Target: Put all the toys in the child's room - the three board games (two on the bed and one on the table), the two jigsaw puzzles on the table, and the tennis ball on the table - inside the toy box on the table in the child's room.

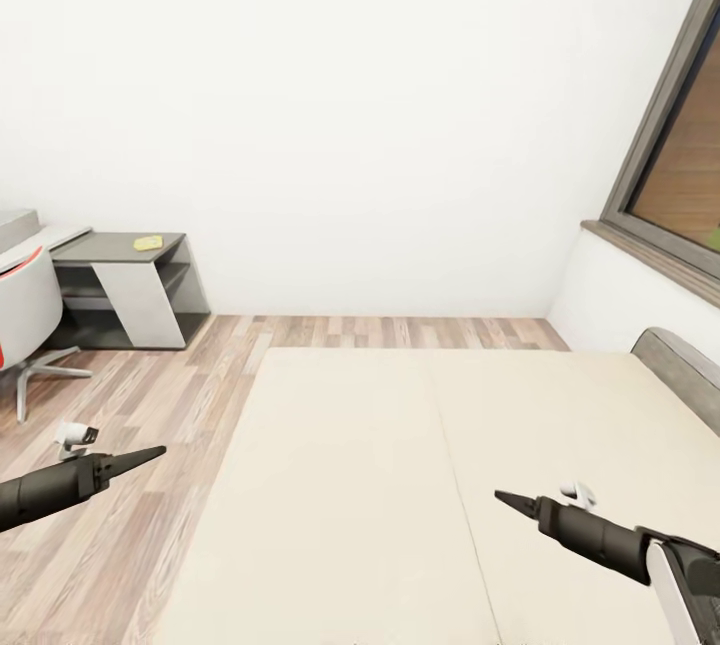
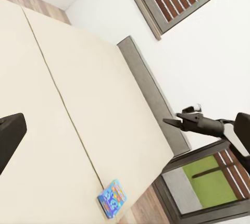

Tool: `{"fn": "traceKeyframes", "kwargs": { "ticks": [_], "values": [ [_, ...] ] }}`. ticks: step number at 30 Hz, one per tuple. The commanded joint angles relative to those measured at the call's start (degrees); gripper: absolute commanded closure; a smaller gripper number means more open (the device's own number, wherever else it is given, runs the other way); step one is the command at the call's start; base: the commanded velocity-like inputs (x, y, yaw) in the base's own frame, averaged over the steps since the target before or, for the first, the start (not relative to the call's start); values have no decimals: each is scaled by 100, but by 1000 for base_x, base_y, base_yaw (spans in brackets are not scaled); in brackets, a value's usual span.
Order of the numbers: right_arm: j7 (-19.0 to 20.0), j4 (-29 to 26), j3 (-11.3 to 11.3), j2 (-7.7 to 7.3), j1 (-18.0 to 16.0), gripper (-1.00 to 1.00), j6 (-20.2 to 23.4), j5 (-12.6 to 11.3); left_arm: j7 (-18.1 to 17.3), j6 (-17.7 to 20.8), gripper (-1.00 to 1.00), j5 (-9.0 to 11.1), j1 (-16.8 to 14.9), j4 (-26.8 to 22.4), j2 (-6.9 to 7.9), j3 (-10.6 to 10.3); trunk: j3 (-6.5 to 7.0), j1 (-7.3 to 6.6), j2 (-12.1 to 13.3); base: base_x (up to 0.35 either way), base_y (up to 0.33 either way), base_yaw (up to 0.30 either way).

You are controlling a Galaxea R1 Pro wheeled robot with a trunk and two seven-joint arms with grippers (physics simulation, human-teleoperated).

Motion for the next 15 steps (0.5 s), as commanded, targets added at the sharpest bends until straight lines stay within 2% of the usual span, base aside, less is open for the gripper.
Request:
{"fn": "traceKeyframes", "kwargs": {
  "ticks": [1, 9, 15],
  "values": [
    [-89, 40, -2, 7, -54, -100, 44, 0, -25, 63, -100, -6, -4, -2, 2, 1, -22, 3, -13, 0, 0, 0],
    [-1017, 548, 26, 40, -438, -100, 102, -9, -25, 152, -100, -16, -61, -16, 20, 0, -97, 3, -13, 0, 0, 0],
    [-1352, 789, 31, 46, -657, -100, 114, -12, -17, 213, -100, -49, -81, 0, 34, -5, -154, 3, -13, 0, 0, 0]
  ]
}}
